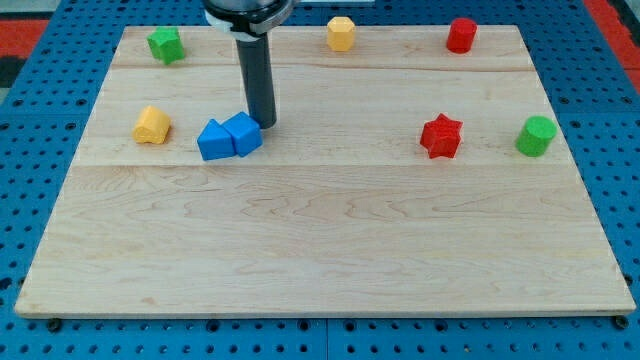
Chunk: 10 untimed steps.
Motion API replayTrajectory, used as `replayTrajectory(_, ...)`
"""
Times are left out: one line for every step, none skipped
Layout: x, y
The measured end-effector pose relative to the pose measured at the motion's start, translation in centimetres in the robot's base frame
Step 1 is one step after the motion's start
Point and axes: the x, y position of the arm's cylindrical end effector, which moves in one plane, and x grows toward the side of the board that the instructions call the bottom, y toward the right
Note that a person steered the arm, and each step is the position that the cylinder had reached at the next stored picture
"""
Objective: Place blue cube and blue triangle horizontally each other
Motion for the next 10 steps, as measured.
replayTrajectory(3.5, -1.7)
replayTrajectory(6.3, -3.8)
replayTrajectory(7.2, -3.2)
replayTrajectory(6.1, -1.2)
replayTrajectory(6.0, -1.2)
replayTrajectory(6.0, -1.2)
replayTrajectory(6.0, -1.3)
replayTrajectory(6.0, -1.3)
replayTrajectory(6.0, -2.7)
replayTrajectory(6.0, -4.2)
